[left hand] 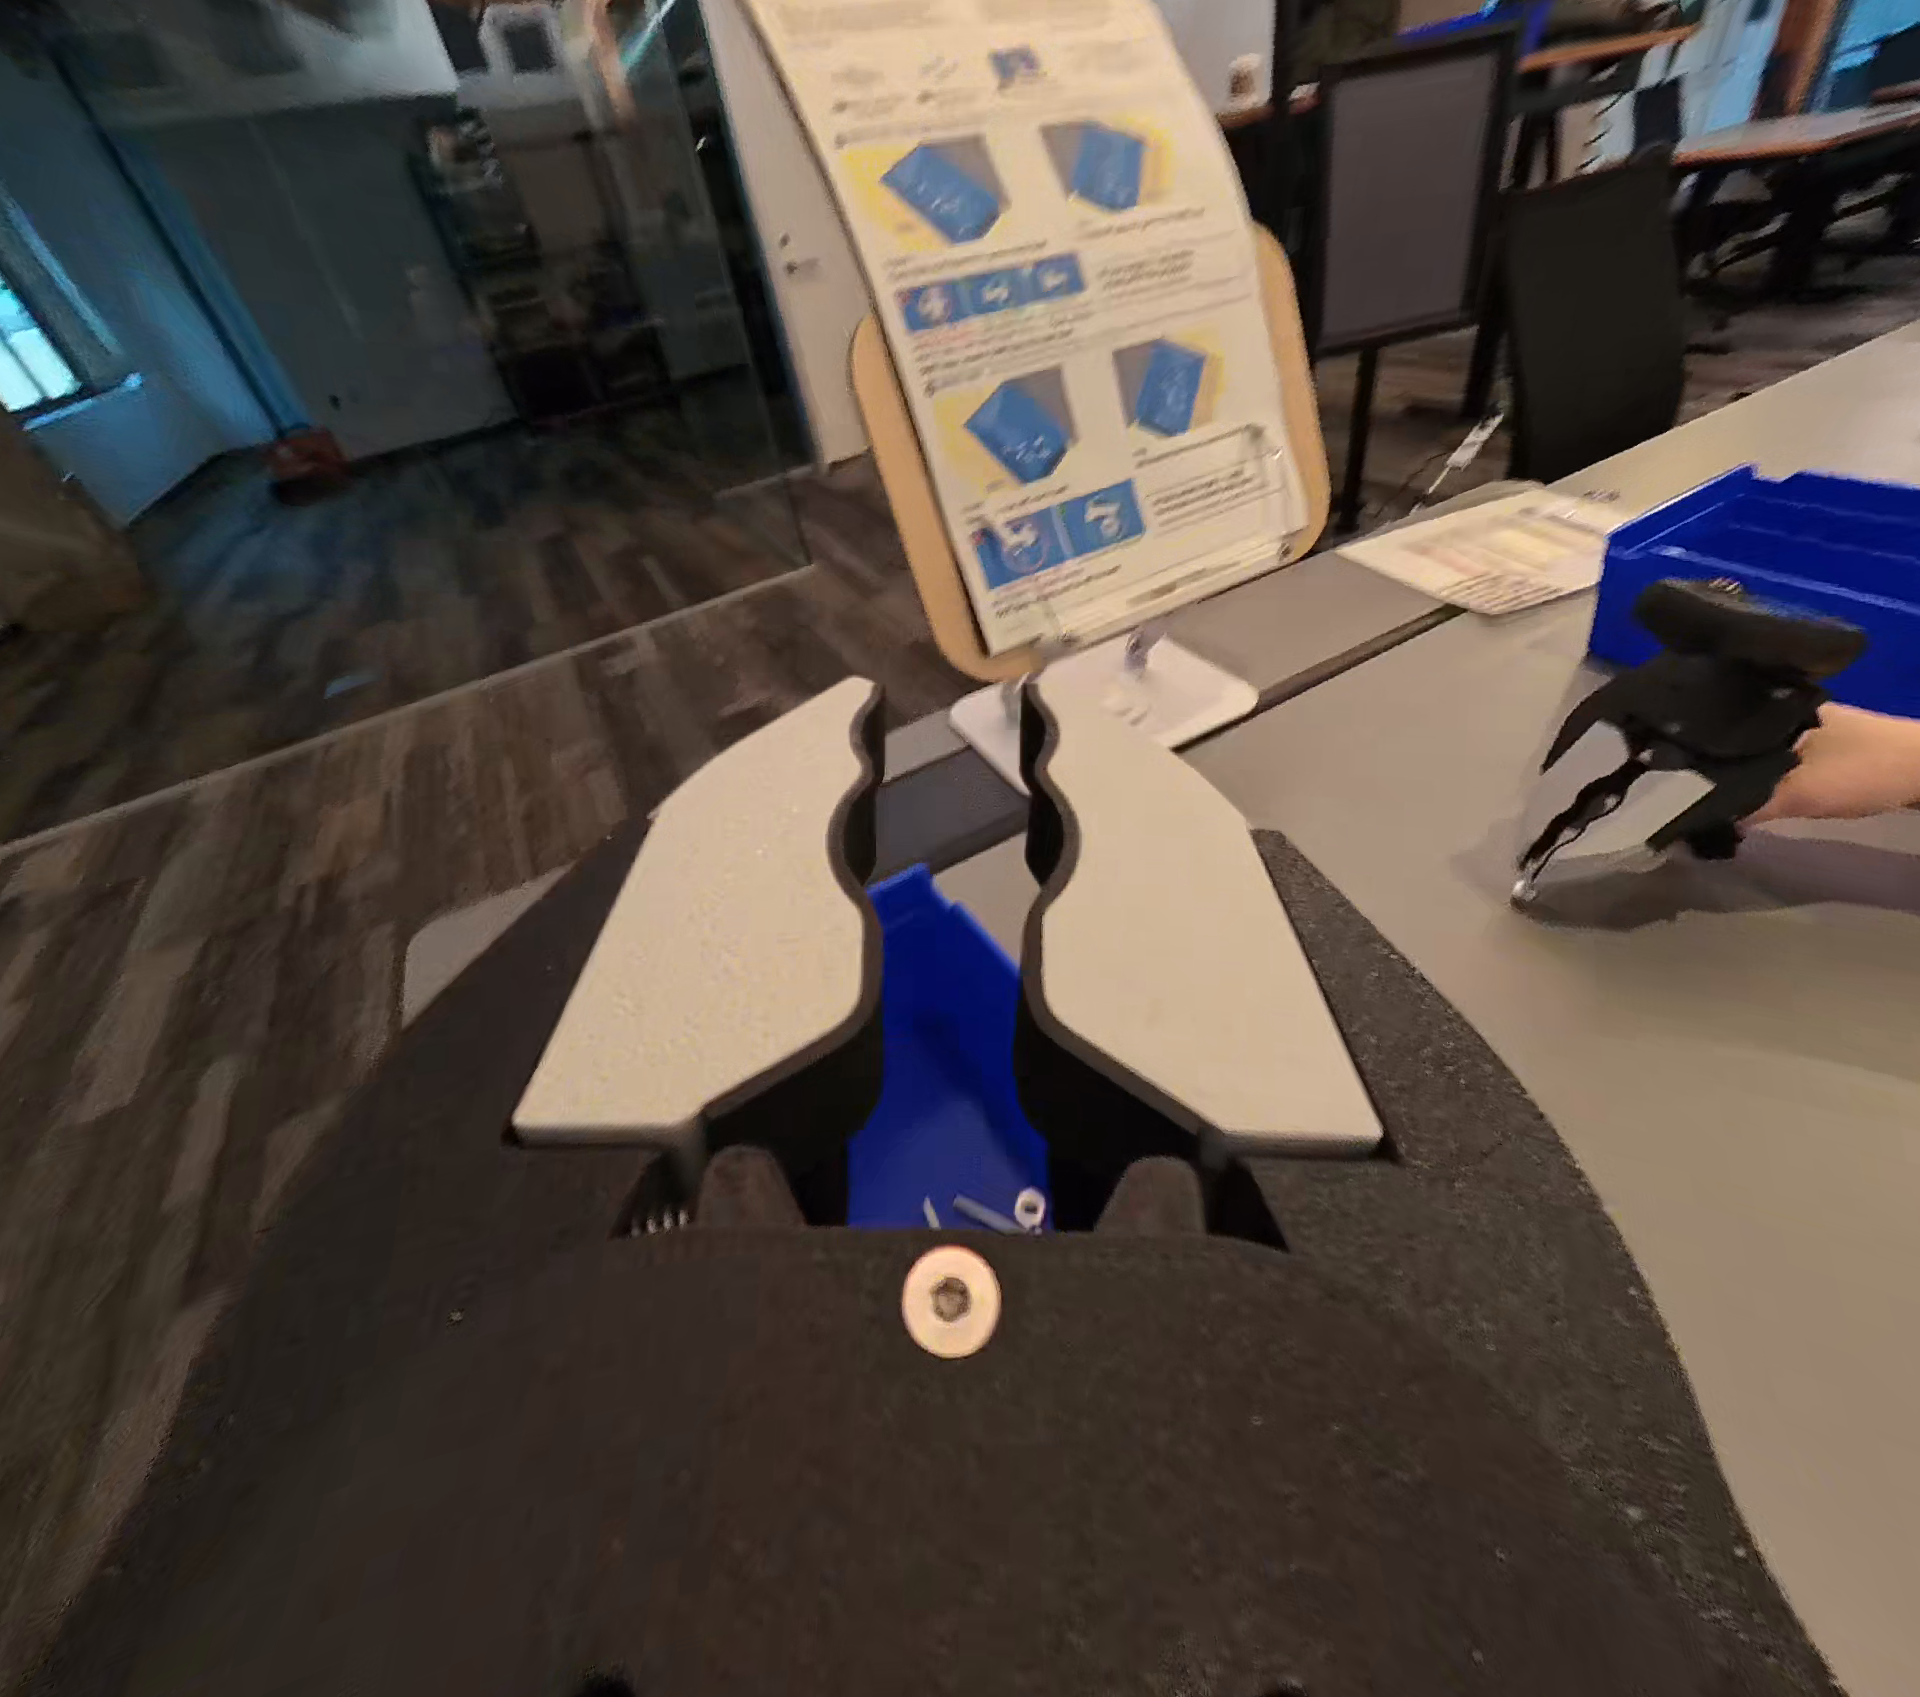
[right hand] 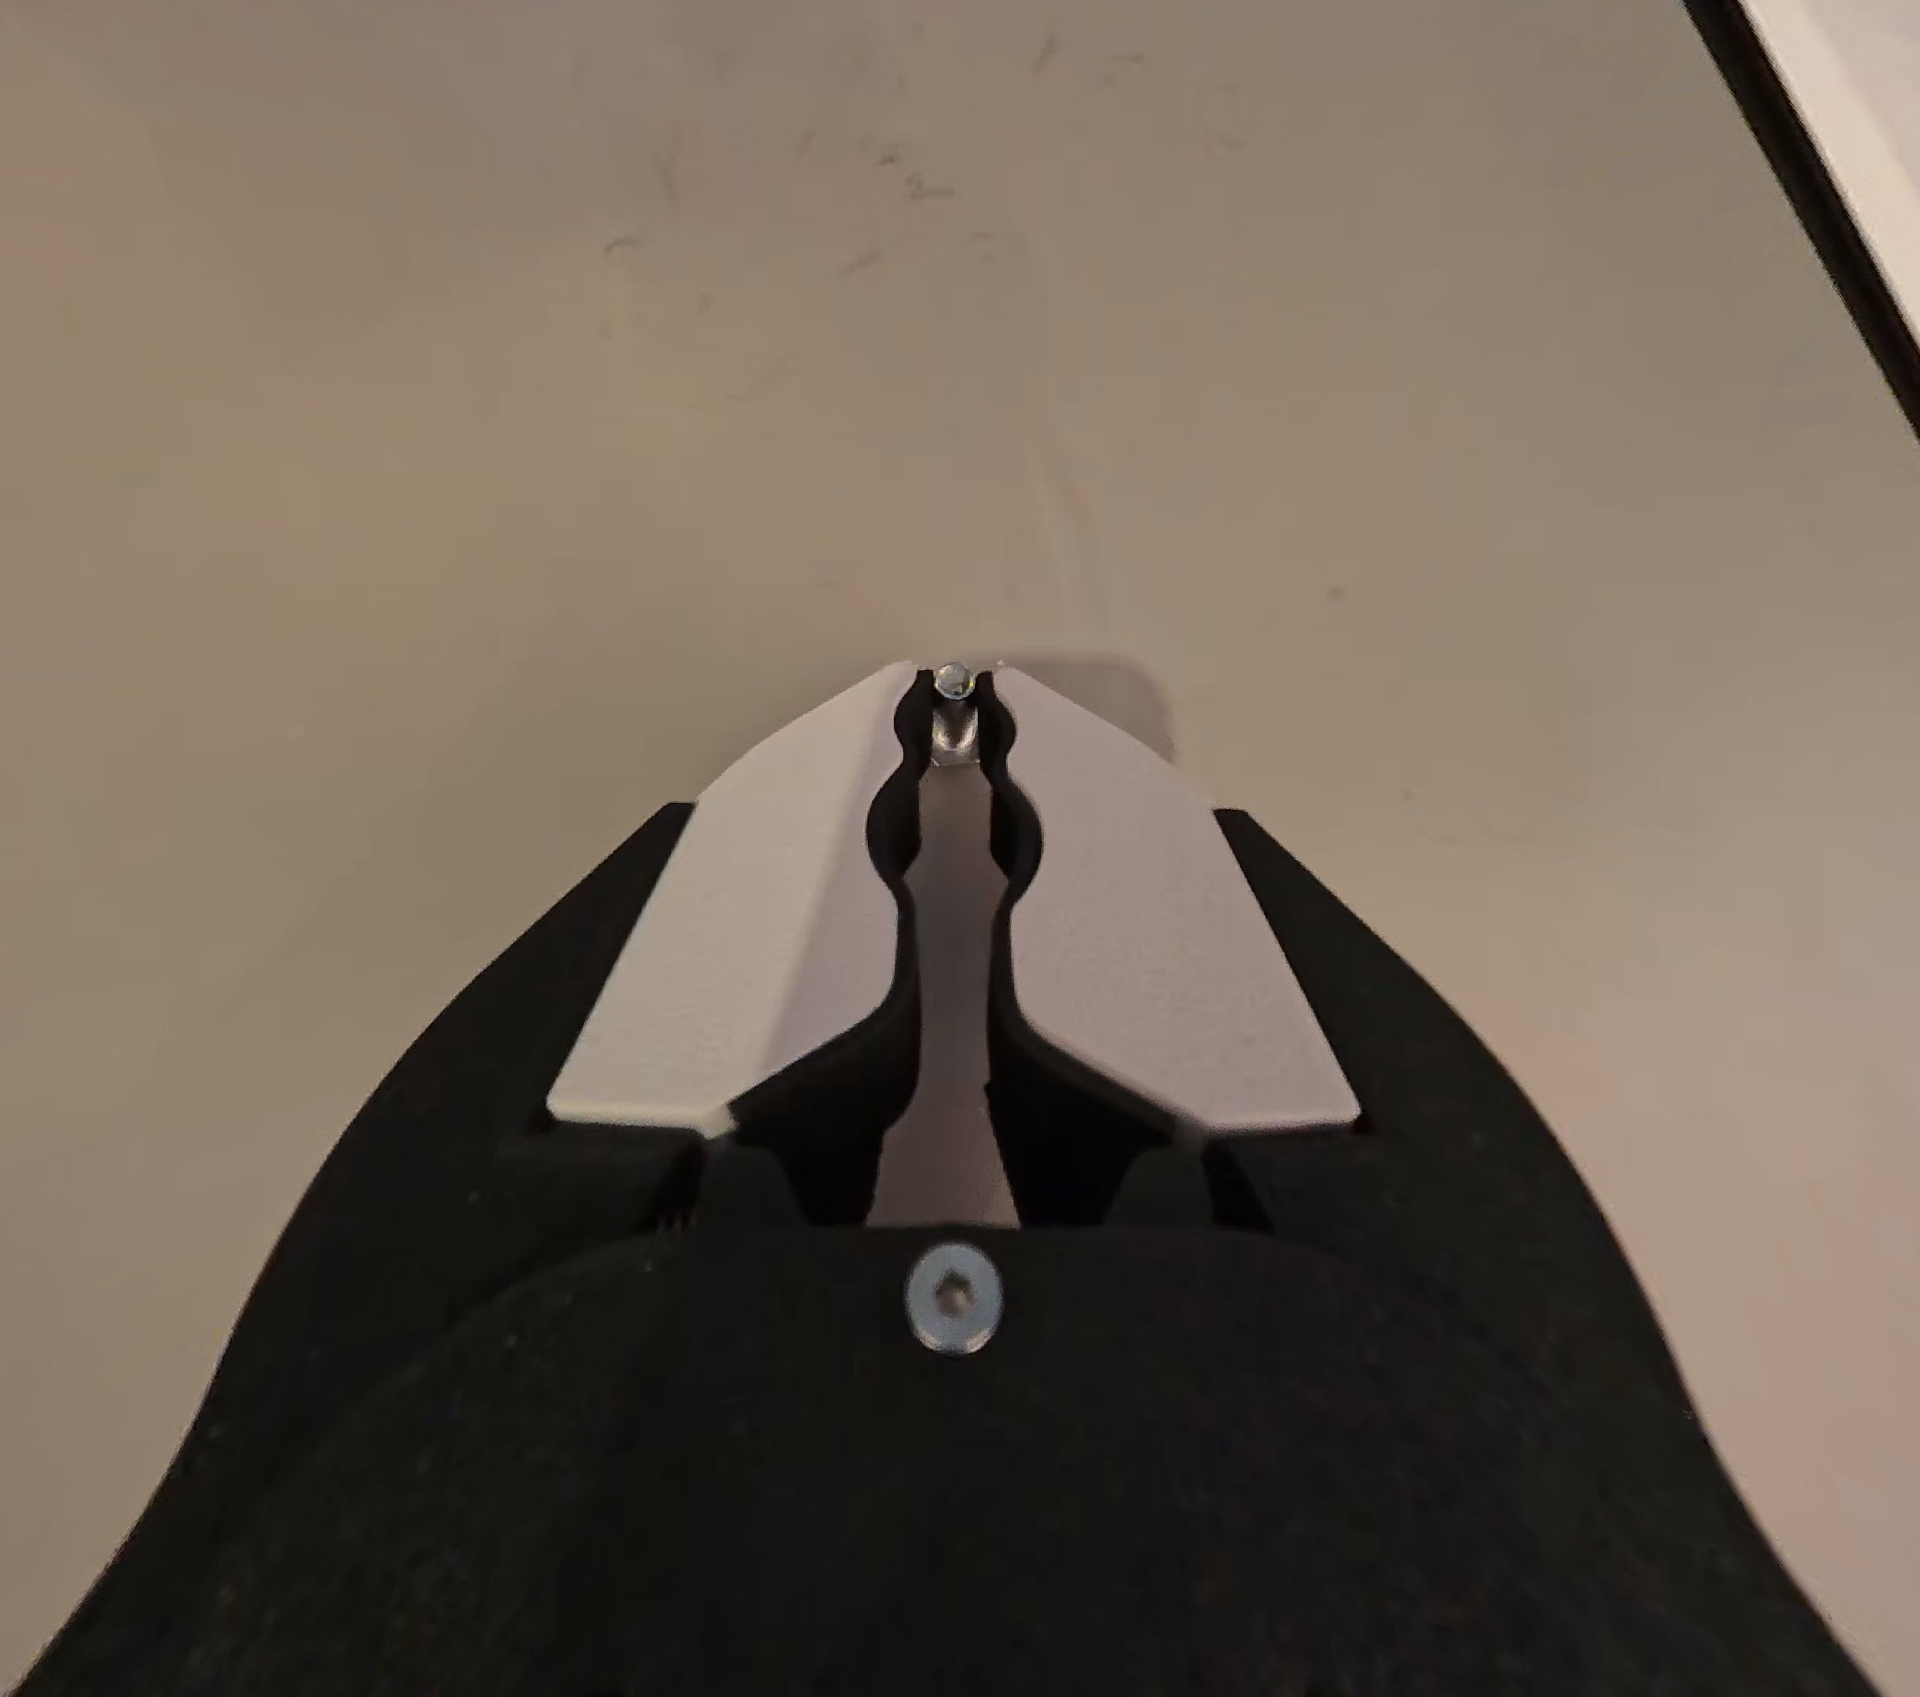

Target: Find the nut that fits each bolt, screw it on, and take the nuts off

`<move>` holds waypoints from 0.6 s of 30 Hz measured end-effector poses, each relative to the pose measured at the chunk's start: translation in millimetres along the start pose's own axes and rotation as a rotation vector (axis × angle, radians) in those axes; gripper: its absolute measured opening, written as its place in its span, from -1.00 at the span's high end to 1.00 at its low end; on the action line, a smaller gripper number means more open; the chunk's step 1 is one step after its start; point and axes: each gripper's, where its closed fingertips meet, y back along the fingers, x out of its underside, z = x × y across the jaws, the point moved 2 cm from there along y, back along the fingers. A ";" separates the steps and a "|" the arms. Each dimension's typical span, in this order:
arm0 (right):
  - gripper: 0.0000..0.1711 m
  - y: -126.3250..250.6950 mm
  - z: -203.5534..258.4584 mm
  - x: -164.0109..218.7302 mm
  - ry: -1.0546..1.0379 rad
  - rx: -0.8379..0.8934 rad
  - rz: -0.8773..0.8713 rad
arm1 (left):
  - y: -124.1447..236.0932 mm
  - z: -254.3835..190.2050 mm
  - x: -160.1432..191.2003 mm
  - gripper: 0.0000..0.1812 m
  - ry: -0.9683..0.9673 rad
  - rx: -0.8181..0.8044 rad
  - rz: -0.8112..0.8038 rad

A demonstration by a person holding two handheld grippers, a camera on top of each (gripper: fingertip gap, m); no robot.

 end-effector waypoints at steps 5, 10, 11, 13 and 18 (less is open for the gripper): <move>0.84 -0.6 1.6 0.1 -0.022 -0.032 -0.019 | -2.2 16.3 28.3 0.73 -0.011 -0.075 0.162; 0.71 13.7 -1.1 -17.9 0.000 0.003 -0.130 | -14.8 25.2 56.0 0.74 -0.015 -0.092 0.303; 0.71 17.7 -1.4 -21.4 0.008 0.006 -0.153 | -17.6 26.9 64.5 0.76 -0.014 -0.087 0.342; 0.71 25.0 -4.3 -26.0 0.015 0.024 -0.185 | -23.5 31.7 83.5 0.76 0.000 -0.084 0.425; 0.71 38.4 -18.3 -26.8 0.005 0.088 -0.198 | -55.1 32.2 132.5 0.81 0.186 -0.031 0.599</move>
